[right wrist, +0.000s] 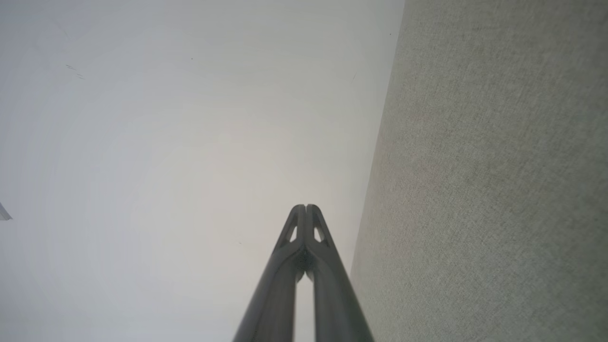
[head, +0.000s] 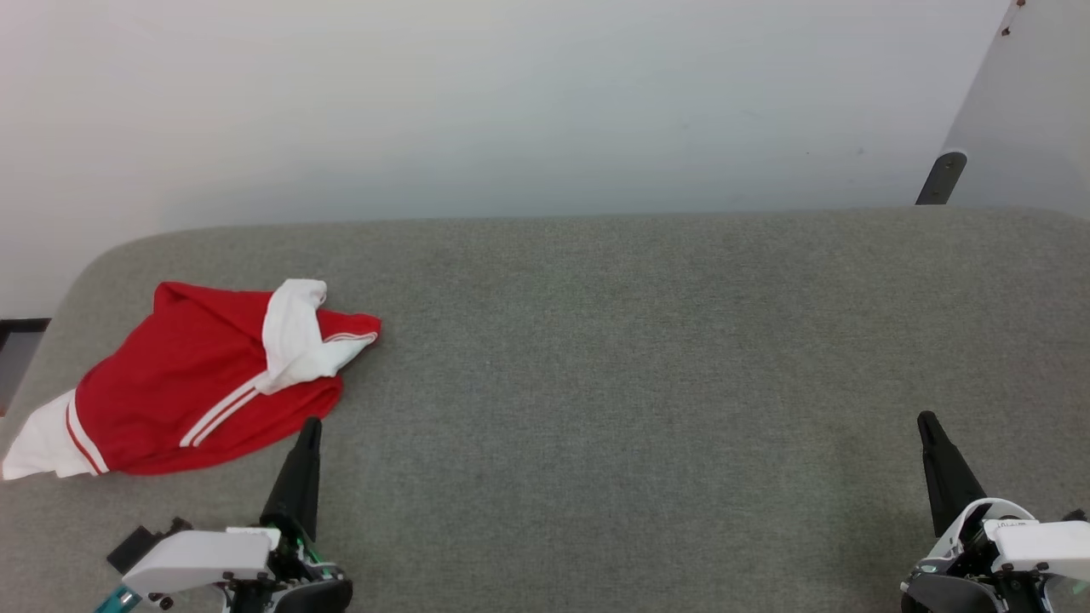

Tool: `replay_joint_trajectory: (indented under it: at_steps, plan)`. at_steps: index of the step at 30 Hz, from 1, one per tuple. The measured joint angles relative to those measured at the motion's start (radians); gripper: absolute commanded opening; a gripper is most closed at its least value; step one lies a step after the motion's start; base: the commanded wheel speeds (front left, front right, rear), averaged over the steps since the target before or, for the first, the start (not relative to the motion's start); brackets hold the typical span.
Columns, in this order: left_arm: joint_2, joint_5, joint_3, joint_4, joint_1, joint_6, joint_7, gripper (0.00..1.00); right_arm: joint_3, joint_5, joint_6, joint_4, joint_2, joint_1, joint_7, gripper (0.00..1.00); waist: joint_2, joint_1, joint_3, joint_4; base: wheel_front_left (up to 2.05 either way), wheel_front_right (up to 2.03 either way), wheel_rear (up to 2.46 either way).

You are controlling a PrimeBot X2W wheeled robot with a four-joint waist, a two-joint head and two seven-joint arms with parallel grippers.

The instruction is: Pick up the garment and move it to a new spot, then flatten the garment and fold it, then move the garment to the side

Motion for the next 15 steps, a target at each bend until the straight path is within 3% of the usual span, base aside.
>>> replay_joint_trajectory:
  at_steps: [4,5,15]
  plan:
    - [0.0,0.0,0.0,0.0,0.0,0.0,0.0,0.0,0.0,0.0,0.0,0.0,0.0,0.0,0.0,0.0,0.0,0.0001,0.0,0.0,0.0,0.0,0.0]
    - [-0.001,0.0,-0.001,0.003,0.0,0.0,0.0,1.0,0.0,0.0,0.0,0.003,0.0,0.001,0.0,1.0,0.0,0.0,0.0,0.0,0.0,0.0,0.0]
    - [-0.007,0.013,-0.007,0.057,0.024,0.002,-0.013,1.0,0.001,-0.004,0.0,0.066,0.005,0.02,-0.009,1.0,0.0,0.0001,0.0,0.0,0.0,0.0,0.0]
